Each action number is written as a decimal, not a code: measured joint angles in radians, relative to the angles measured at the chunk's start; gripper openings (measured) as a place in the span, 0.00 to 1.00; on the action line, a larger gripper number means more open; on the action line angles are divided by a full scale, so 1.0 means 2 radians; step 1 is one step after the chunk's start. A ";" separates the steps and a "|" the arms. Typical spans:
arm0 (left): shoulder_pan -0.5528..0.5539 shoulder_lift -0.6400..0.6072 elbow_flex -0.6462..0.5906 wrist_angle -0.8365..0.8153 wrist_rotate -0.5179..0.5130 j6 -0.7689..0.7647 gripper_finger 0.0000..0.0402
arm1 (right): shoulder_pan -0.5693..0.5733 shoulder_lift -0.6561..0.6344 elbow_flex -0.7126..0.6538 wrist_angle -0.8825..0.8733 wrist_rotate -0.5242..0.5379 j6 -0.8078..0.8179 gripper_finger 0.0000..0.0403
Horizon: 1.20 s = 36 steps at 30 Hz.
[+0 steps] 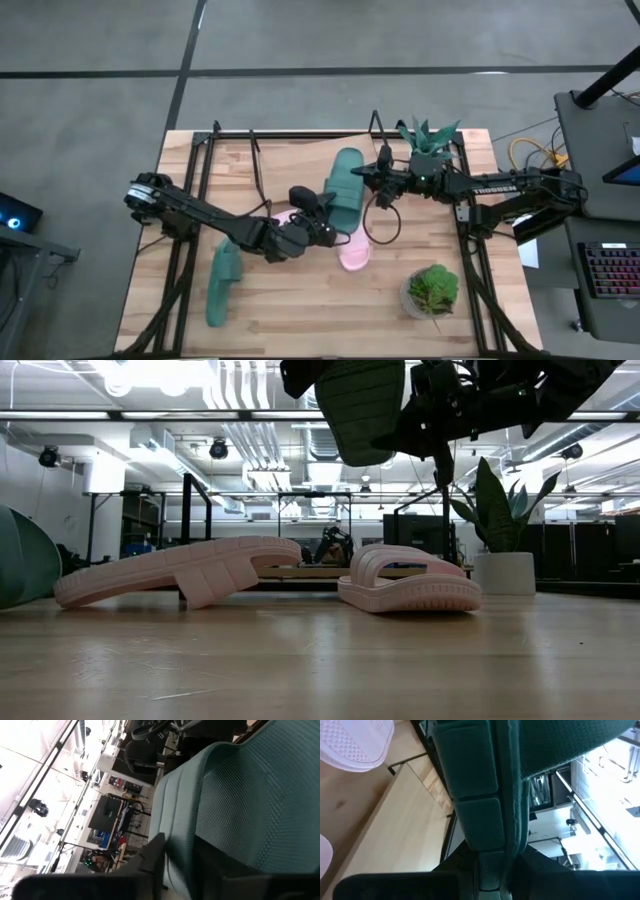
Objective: Pick and place slides into the shelf
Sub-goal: Put the top green slide on the shelf
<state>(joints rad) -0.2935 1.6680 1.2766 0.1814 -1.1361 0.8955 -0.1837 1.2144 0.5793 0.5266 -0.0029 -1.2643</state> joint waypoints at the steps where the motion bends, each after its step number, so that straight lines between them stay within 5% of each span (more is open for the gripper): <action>1: 0.000 0.000 0.000 0.000 0.000 0.000 0.10 | 0.000 0.000 0.000 0.000 0.000 0.007 0.13; 5: 0.000 0.000 0.000 0.002 -0.003 0.001 0.02 | 0.000 0.000 0.000 0.000 0.003 0.044 0.14; 10: 0.002 0.000 0.000 0.005 -0.018 0.006 0.01 | 0.003 0.000 0.002 0.007 0.077 0.097 0.34; 16: 0.003 -0.002 -0.004 0.002 -0.114 0.030 0.00 | 0.003 -0.001 0.007 0.007 0.112 0.155 0.50; 22: 0.002 -0.002 -0.022 0.005 -0.197 0.023 0.00 | 0.002 -0.004 0.010 0.006 0.110 0.215 0.52; 31: 0.018 -0.001 -0.083 0.006 -0.214 -0.042 0.00 | 0.002 -0.006 0.006 0.001 0.109 0.330 0.51; 36: 0.033 -0.006 -0.144 0.009 -0.212 -0.055 0.00 | 0.002 -0.005 0.001 0.000 0.064 0.350 0.51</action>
<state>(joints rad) -0.2272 1.6563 0.9884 0.1993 -1.5600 0.7848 -0.1806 1.2037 0.5808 0.5274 0.1245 -0.5642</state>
